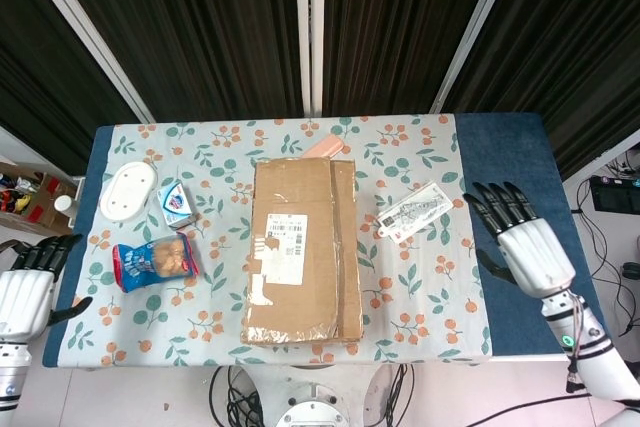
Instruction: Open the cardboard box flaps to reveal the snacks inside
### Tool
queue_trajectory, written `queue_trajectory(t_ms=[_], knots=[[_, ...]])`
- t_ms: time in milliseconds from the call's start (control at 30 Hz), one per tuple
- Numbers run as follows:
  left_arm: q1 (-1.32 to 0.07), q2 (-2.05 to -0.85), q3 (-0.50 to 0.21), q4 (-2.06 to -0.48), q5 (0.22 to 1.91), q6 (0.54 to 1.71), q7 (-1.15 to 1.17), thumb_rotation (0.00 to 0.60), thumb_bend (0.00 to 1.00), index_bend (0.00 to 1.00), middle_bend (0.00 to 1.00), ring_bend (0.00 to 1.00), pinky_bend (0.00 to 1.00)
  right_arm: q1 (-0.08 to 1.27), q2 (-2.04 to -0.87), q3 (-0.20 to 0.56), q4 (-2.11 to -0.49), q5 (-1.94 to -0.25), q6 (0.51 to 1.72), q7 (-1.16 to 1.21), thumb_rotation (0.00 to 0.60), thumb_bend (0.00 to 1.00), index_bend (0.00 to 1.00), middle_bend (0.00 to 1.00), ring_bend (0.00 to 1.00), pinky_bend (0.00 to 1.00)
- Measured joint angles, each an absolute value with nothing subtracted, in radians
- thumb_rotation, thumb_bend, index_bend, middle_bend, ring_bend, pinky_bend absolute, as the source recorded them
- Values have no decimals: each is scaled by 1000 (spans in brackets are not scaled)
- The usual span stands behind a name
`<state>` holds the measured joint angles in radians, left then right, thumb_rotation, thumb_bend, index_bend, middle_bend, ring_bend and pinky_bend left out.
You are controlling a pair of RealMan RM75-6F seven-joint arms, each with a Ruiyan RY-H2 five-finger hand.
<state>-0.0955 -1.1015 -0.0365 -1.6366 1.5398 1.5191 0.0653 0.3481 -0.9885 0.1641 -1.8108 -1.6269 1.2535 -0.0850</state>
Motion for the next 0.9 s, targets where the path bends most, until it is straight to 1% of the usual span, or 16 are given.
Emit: queue_trajectory(t_ms=[133,200,300,433,633,767,900], knots=[[-87,-1109,-34,-1621,1540,1529,50,600,103,155,173,162,237,451,-996,191,-1836,-1634,1153,-113,600,181,0,0,0,0],[-85,-1112,-34,-1612,1538,1531,40,600,102,155,173,162,237,481,-1011,197,-1843,-1632,1122,-141,600,181,0,0,0,0],[-83,-1115,-34,-1600,1531,1529,29,600,102,155,174,162,237,531,-1052,207,-1851,-1623,1063,-197,600,182,0,0,0,0],[-81,-1115,-40,-1592,1522,1530,17,600,103,155,173,162,237,598,-1141,215,-1850,-1593,997,-283,600,195,0,0,0,0],[-79,-1111,-43,-1581,1511,1527,7,600,103,155,174,162,237,671,-1278,218,-1813,-1553,953,-371,600,198,0,0,0,0],[-77,-1111,-49,-1566,1490,1520,-10,600,102,155,174,162,237,716,-1337,222,-1773,-1526,931,-402,600,198,0,0,0,0],[-75,-1112,-51,-1559,1480,1516,-7,600,103,155,174,162,237,739,-1381,230,-1746,-1515,936,-408,600,209,0,0,0,0]])
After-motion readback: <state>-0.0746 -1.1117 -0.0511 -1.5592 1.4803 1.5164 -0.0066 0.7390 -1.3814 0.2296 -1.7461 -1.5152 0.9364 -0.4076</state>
